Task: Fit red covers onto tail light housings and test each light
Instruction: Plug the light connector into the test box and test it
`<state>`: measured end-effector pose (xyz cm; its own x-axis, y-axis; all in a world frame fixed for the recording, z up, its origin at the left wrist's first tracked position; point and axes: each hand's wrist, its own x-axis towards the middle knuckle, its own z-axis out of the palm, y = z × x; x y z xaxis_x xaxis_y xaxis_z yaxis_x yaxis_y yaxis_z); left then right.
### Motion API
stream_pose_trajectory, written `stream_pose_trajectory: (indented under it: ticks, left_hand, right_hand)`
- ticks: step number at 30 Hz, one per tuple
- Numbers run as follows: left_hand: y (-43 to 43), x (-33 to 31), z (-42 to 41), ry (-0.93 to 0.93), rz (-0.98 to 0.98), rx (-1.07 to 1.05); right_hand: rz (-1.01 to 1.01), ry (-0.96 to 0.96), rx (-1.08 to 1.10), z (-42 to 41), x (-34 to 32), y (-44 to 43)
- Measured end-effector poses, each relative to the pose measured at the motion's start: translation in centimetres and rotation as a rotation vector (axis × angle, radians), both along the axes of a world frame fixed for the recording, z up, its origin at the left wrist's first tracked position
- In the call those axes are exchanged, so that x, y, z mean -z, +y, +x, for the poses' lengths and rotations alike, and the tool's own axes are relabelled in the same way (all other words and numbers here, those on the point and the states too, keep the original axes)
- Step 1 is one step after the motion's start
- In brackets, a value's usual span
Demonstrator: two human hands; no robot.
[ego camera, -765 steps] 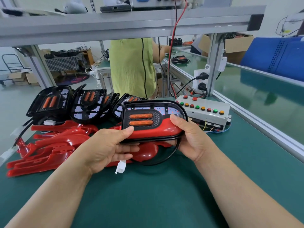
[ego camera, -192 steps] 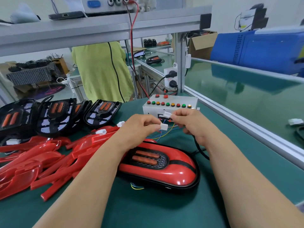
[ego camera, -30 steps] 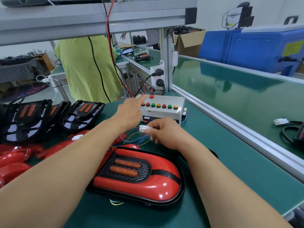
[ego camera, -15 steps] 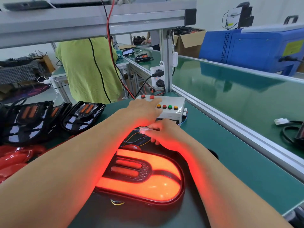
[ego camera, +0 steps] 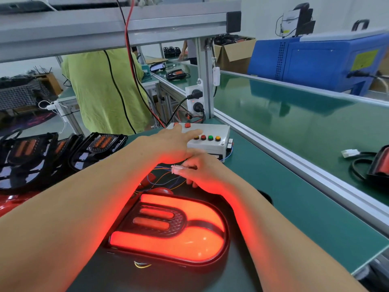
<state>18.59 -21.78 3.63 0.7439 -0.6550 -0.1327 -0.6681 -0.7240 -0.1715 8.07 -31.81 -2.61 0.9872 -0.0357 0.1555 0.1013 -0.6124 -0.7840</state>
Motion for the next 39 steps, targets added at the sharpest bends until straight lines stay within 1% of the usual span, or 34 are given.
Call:
stream_pose_trajectory:
  ticks: [4, 8, 13, 15, 18, 21, 33, 39]
  left_hand:
    - [0.0, 0.4, 0.2, -0.026, -0.026, -0.006]
    - [0.2, 0.4, 0.2, -0.004, -0.100, 0.063]
    - [-0.5, 0.3, 0.1, -0.036, 0.049, 0.090]
    - [-0.7, 0.0, -0.1, -0.011, 0.070, 0.075]
    - [-0.9, -0.4, -0.3, 0.053, 0.071, 0.054]
    - [-1.3, -0.8, -0.5, 0.071, 0.064, 0.045]
    - [-1.5, 0.2, -0.8, 0.009, 0.069, 0.014]
    - [-0.8, 0.9, -0.4, -0.002, 0.001, 0.065]
  right_hand:
    - [0.002, -0.006, -0.003, 0.0, 0.0, 0.1]
    - [-0.018, 0.003, 0.008, -0.1, -0.1, 0.1]
    - [-0.010, 0.012, 0.000, -0.2, -0.1, 0.1]
    - [-0.011, 0.012, -0.001, -0.2, 0.0, 0.1]
    - [-0.034, 0.019, 0.002, -0.2, -0.1, 0.0]
    - [-0.058, 0.022, 0.005, -0.2, 0.0, 0.0]
    - [-0.059, 0.022, -0.024, 0.0, 0.6, 0.1]
    - [-0.085, 0.035, -0.040, 0.0, 0.5, 0.1]
